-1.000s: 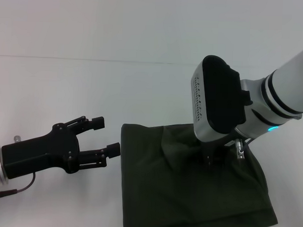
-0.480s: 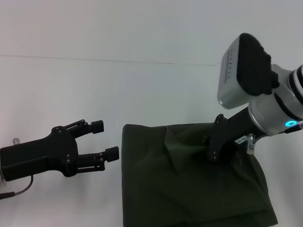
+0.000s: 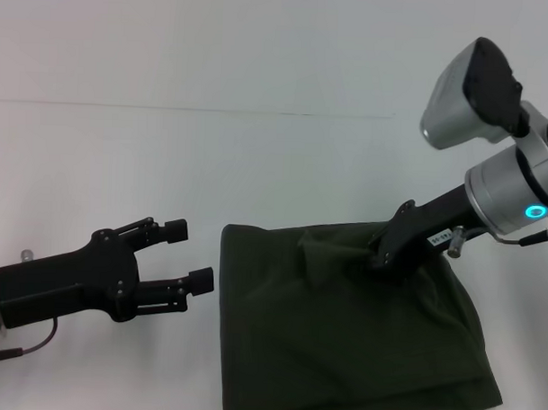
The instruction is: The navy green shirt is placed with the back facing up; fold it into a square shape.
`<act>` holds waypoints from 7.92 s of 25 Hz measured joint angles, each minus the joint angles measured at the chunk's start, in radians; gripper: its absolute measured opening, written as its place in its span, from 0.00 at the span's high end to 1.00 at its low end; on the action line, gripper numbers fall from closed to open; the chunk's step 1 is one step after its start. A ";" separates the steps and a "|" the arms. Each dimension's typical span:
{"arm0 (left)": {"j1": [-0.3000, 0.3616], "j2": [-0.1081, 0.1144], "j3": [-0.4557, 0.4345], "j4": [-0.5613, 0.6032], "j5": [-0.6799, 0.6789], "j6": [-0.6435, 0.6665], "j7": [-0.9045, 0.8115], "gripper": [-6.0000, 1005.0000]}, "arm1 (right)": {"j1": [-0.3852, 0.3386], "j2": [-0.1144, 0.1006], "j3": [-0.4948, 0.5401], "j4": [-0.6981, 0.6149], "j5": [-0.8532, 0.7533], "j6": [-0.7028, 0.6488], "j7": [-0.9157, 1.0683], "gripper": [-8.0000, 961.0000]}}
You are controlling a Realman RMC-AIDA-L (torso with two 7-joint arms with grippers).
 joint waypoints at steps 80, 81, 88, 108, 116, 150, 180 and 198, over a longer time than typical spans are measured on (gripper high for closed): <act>0.026 -0.005 -0.038 -0.044 -0.112 0.059 -0.107 0.06 | -0.032 -0.065 0.283 0.464 0.314 0.192 0.016 0.21; 0.026 -0.005 -0.038 -0.044 -0.112 0.058 -0.107 0.06 | -0.032 -0.063 0.274 0.464 0.314 0.201 0.018 0.21; 0.026 -0.005 -0.038 -0.046 -0.112 0.053 -0.107 0.06 | -0.035 -0.048 0.253 0.444 0.314 0.228 0.005 0.37; 0.023 -0.005 -0.038 -0.048 -0.112 0.052 -0.106 0.06 | -0.054 -0.043 0.284 0.445 0.332 0.228 0.041 0.98; 0.025 -0.005 -0.040 -0.048 -0.112 0.056 -0.106 0.06 | -0.168 -0.039 0.368 0.452 0.455 0.226 0.039 0.96; 0.025 -0.006 -0.038 -0.052 -0.112 0.057 -0.110 0.06 | -0.353 -0.015 0.610 0.577 0.627 0.236 -0.117 0.77; 0.017 -0.004 -0.038 -0.085 -0.114 0.039 -0.115 0.06 | -0.402 0.000 0.718 0.729 0.665 0.154 -0.639 0.25; 0.022 -0.007 -0.049 -0.112 -0.201 -0.030 -0.110 0.06 | -0.590 -0.093 0.725 0.648 0.423 -0.149 -0.434 0.26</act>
